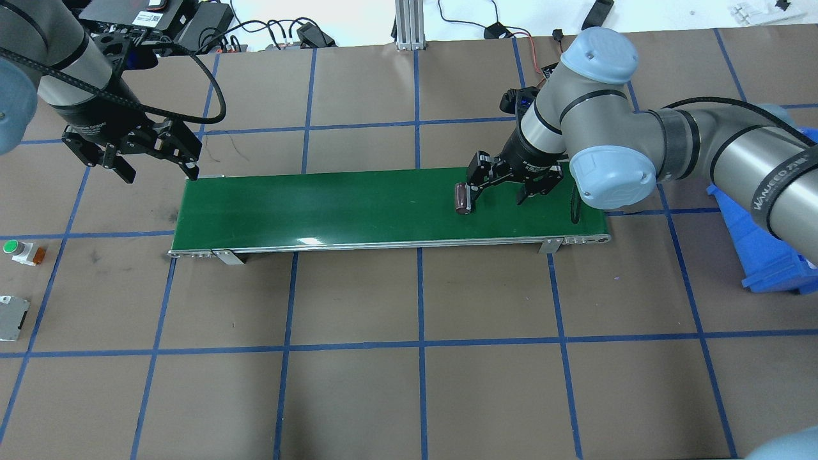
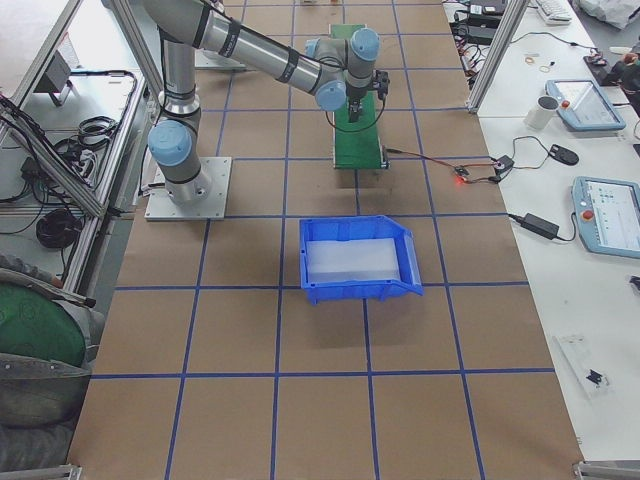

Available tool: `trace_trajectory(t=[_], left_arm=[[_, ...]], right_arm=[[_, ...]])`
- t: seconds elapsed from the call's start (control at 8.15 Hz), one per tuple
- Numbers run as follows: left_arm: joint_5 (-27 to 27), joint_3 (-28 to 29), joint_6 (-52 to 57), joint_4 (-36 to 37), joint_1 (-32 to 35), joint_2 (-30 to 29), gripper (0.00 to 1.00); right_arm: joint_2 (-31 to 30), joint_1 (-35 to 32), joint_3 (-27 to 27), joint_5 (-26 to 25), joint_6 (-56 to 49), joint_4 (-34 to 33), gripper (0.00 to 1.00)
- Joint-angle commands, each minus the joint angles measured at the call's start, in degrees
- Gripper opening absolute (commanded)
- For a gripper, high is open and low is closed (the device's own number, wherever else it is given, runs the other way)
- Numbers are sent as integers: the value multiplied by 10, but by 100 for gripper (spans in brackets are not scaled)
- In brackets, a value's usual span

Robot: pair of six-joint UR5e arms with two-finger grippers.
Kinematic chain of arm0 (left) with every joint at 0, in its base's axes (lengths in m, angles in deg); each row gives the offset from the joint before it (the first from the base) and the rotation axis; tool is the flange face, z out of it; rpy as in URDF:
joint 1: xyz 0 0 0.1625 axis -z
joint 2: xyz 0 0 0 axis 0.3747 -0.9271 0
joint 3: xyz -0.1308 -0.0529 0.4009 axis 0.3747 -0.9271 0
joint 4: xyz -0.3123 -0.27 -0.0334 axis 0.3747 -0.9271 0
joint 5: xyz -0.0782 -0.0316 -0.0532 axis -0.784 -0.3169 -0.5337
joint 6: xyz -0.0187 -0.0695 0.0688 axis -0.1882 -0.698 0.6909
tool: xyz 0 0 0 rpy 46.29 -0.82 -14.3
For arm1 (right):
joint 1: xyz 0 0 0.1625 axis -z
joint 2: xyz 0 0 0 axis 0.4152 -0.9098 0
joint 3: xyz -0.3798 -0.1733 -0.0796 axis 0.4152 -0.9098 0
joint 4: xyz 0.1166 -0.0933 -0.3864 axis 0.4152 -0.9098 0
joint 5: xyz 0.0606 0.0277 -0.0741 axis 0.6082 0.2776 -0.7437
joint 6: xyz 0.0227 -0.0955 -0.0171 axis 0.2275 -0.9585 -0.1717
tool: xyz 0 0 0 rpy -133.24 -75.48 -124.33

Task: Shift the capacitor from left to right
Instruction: 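Lift the capacitor with the right gripper and carry it over the blue bin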

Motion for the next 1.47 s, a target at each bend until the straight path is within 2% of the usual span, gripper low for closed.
trace_trajectory(t=[0.0, 0.37, 0.49, 0.74, 0.86, 1.35], left_arm=[[0, 0, 0, 0, -1, 0, 100], [-1, 0, 0, 0, 0, 0, 100], [-1, 0, 0, 0, 0, 0, 100], [-1, 0, 0, 0, 0, 0, 100], [-1, 0, 0, 0, 0, 0, 100], [-2, 0, -2, 0, -1, 0, 100]], right_arm=[[24, 0, 1, -12, 2, -20, 84], [35, 0, 1, -11, 8, -41, 85], [35, 0, -1, -14, 14, -49, 75], [28, 0, -7, -34, 74, -41, 15], [27, 0, -8, -29, 69, -5, 0], [28, 11, -9, -42, 36, 8, 0]])
